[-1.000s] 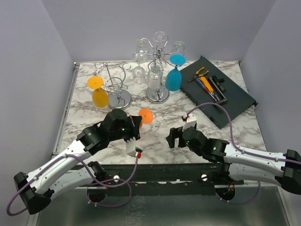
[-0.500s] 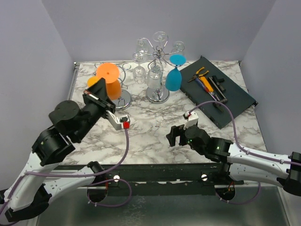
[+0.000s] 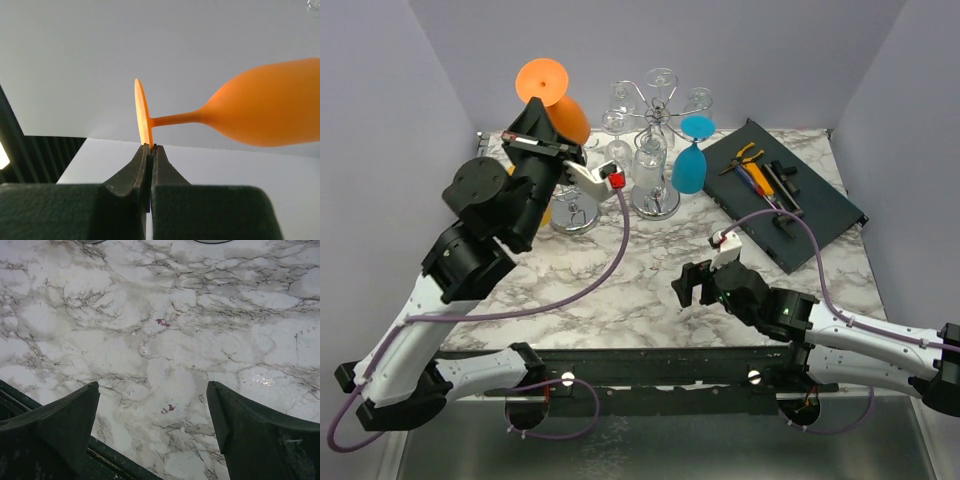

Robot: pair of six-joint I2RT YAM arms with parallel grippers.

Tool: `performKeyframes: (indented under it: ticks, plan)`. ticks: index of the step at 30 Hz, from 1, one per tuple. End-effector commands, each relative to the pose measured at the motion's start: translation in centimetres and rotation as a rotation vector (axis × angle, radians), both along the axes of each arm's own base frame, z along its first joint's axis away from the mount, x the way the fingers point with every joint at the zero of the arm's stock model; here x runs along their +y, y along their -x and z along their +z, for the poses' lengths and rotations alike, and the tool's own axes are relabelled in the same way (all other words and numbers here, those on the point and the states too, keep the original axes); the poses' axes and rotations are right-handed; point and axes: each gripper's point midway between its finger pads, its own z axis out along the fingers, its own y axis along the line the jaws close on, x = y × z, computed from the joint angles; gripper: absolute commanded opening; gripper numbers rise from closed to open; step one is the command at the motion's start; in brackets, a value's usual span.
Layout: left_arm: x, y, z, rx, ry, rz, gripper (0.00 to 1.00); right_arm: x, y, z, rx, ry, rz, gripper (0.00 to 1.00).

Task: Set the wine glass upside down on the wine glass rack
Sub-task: Turn the wine glass upside down at the wine rack.

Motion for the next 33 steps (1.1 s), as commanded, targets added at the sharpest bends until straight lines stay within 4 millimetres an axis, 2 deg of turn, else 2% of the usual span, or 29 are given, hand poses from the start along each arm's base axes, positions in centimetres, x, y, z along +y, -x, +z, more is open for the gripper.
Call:
performKeyframes:
  ticks: [1,2,4,6,8,9,13,17,20,23,28,33]
  plan:
    - [1.1,-2.5,0.9,0.003,0.172,0.083,0.0,-0.1,-0.1,1.7,-0.032,-0.02,-0.003,0.95]
    - [1.5,-3.9,-0.2,0.049,0.169,0.109,0.0,-0.1,-0.1,1.7,-0.033,-0.021,-0.002,0.95]
    - [2.6,-6.4,-0.7,0.065,0.16,0.133,0.0,-0.1,-0.1,1.9,-0.042,-0.021,0.002,0.94]
    - [4.4,-8.9,0.1,0.05,0.205,0.163,0.0,0.0,-0.2,1.9,-0.041,-0.017,0.004,0.95]
    - [6.4,-10.7,2.3,0.026,0.308,0.178,0.0,0.2,-0.2,1.7,-0.036,-0.012,0.006,0.95]
    - [7.6,-11.7,2.6,0.028,0.356,0.192,0.0,0.3,-0.2,1.8,-0.036,-0.014,0.007,0.95]
    - [9.9,-15.6,1.9,0.029,0.384,0.187,0.0,0.3,-0.3,1.8,-0.031,-0.007,0.003,0.95]
    - [13.1,-19.1,-0.6,0.045,0.393,0.24,0.0,0.1,-0.4,1.8,-0.035,-0.005,-0.008,0.95]
    - [16.3,-21.2,-2.7,0.064,0.414,0.299,0.0,-0.2,-0.3,1.6,-0.034,-0.006,-0.016,0.95]
    - [17.8,-23.1,-5.0,0.104,0.421,0.331,0.0,-0.4,-0.3,1.4,-0.033,-0.002,-0.021,0.95]
    - [18.4,-25.8,-9.5,0.189,0.387,0.355,0.0,-0.6,-0.4,1.5,-0.038,-0.01,-0.033,0.95]
    - [17.3,-27.8,-13.3,0.274,0.34,0.314,0.0,-0.6,-0.4,1.6,-0.038,-0.021,-0.036,0.95]
